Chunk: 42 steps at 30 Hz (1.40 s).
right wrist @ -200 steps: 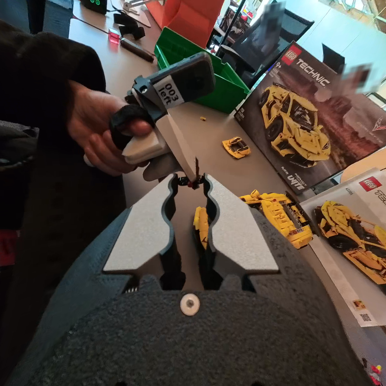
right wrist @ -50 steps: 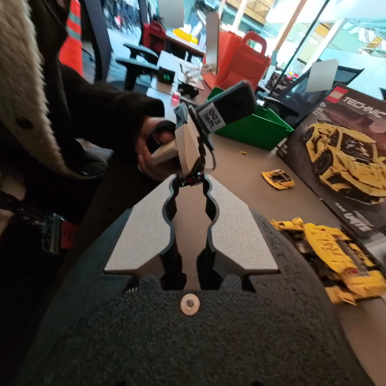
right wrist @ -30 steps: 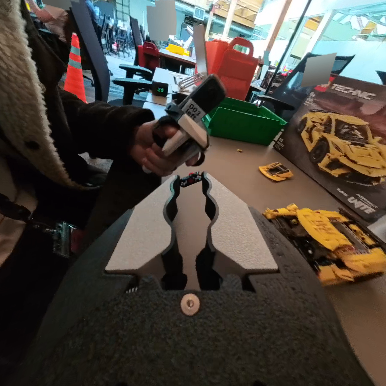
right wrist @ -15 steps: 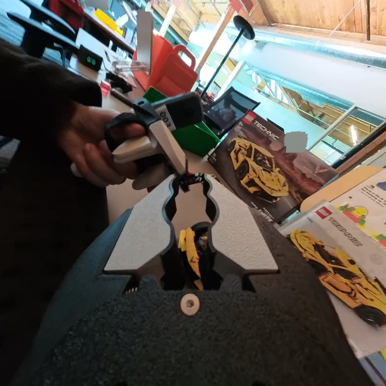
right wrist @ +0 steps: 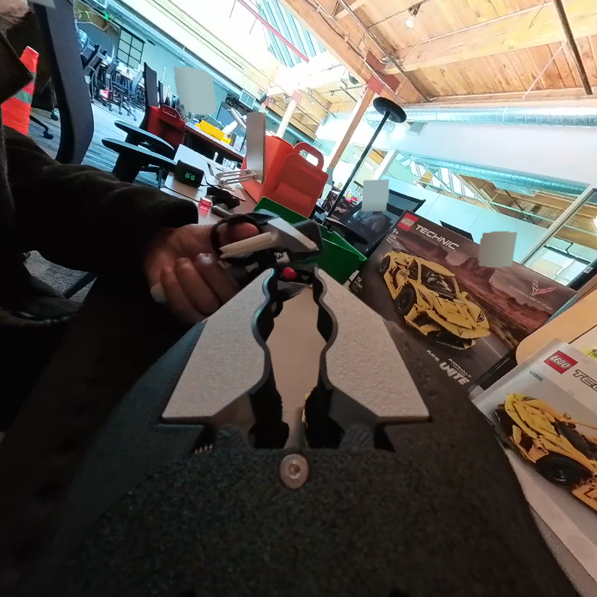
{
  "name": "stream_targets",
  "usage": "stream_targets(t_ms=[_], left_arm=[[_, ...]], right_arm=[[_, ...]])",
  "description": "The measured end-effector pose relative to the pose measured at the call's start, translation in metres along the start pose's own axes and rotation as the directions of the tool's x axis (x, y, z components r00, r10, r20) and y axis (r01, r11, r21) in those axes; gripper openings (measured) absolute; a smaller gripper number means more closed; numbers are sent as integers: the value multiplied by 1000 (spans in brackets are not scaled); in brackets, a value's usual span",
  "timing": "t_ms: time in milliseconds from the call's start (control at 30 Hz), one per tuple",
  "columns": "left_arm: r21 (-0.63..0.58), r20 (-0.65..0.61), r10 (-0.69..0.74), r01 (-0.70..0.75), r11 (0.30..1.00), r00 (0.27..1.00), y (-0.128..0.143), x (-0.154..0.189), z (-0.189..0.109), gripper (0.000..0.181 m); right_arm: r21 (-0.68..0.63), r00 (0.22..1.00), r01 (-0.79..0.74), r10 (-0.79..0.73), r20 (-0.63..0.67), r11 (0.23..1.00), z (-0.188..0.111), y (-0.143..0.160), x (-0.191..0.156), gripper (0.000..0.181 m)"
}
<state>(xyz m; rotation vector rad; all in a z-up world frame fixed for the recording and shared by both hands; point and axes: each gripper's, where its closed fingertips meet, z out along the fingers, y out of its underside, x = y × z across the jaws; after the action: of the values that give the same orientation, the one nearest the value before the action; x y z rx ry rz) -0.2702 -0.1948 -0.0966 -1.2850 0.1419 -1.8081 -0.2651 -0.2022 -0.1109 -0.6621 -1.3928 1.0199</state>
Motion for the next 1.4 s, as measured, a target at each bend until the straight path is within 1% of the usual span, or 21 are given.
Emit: stream_targets(t_ms=[67,133,200,367,533,633,667,700,733,800,867,933,967,1033,1100,1167,1233,1333,1400], left_arm=[[-94,43,77,-73,993,996,13,-2,6,22],[-218,132,212,-180,959,968,28,-14,7,23],[-274,161,302,-251,928,940,31,-18,6,22],[-294,140,286,-236,926,948,35,-16,5,11],[-340,138,260,-201,919,956,43,-18,2,9],[-348,93,179,-136,928,979,48,-12,3,7],[-341,75,152,-118,933,986,48,-9,3,6],[-326,64,133,-105,940,989,45,-7,4,6],[-319,66,121,-94,943,990,45,-7,4,6],[-324,92,138,-101,941,986,45,-12,3,5],[-330,116,178,-131,935,977,44,-15,2,2],[-333,146,268,-208,920,952,42,-18,2,2],[-338,164,334,-266,903,928,39,-20,2,2],[-367,210,474,-380,849,855,36,-26,1,3],[-390,244,525,-414,823,815,35,-31,-1,3],[-385,243,519,-410,827,819,34,-31,-2,3],[-370,259,466,-359,857,846,32,-33,-5,3],[-313,289,271,-177,933,918,29,-42,-11,2],[-283,293,163,-77,956,942,26,-46,-14,2]], right_arm=[[-62,1000,-16,15,-17,998,1,10,3,20],[-104,999,-31,30,-11,994,1,15,2,20],[-113,999,-49,51,8,992,0,17,-1,20],[-131,998,-59,63,27,990,0,20,-4,20],[-145,994,-51,63,84,988,-2,23,-13,20],[-124,972,-151,170,163,981,-6,18,-21,19],[-112,957,-203,221,187,973,-8,15,-21,16],[-104,946,-238,255,202,966,-10,12,-20,8],[-109,940,-249,267,211,962,-10,13,-21,8],[-119,950,-224,244,197,967,-10,17,-20,8],[-128,954,-219,240,182,967,-9,18,-20,9],[-145,944,-261,283,170,955,-9,22,-16,9],[-150,938,-282,305,164,948,-9,23,-14,10],[-166,941,-287,310,135,944,-10,27,-9,17],[-146,949,-265,285,134,953,-11,24,-8,19],[-143,968,-202,220,118,969,-12,24,-8,19],[-145,984,-125,142,107,981,-17,24,-6,17],[-158,993,-44,61,102,986,-20,26,-7,14],[-156,993,-27,45,108,987,-19,26,-9,13]])
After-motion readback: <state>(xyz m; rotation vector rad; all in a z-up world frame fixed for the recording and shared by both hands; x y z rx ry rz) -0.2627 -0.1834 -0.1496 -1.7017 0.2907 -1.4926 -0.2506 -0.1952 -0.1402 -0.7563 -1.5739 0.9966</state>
